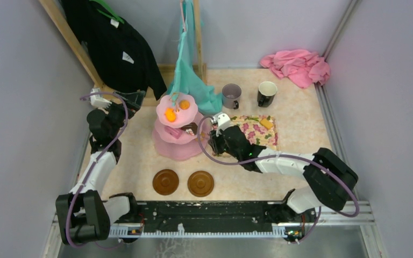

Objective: Serve the afternoon tea
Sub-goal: Place the clamp on the tray.

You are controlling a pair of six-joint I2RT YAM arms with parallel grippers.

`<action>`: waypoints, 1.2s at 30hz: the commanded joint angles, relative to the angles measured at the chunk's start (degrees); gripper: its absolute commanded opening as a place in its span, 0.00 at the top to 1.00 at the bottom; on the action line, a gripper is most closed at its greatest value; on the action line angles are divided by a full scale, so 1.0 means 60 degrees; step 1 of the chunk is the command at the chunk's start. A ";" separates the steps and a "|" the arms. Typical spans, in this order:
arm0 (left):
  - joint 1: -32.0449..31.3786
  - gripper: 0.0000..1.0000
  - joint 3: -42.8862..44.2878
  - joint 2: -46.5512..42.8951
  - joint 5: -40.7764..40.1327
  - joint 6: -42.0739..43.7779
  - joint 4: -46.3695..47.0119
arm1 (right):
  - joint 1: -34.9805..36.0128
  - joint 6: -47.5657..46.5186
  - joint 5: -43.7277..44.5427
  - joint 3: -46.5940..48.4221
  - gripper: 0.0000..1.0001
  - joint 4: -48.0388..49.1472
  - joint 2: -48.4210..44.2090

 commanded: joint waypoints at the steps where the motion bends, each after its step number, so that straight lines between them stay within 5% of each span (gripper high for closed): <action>1: 0.0077 0.01 0.0075 -0.0084 -0.0067 0.0189 0.0069 | 0.0298 -0.0128 -0.0020 -0.0136 0.76 0.0511 -0.0942; 16: 0.0070 0.01 0.0060 -0.0100 -0.0084 0.0227 0.0028 | 0.0409 0.0257 0.1012 -0.0561 0.77 -0.1116 -0.2794; 27: 0.0057 0.01 0.0046 -0.0129 -0.0011 0.0177 0.0057 | 0.0411 0.1564 0.3226 -0.1177 0.77 -0.3236 -0.4177; 36: 0.0024 0.01 0.0027 -0.0126 0.0072 0.0105 0.0116 | 0.0409 0.2737 0.4756 -0.2109 0.76 -0.3256 -0.3971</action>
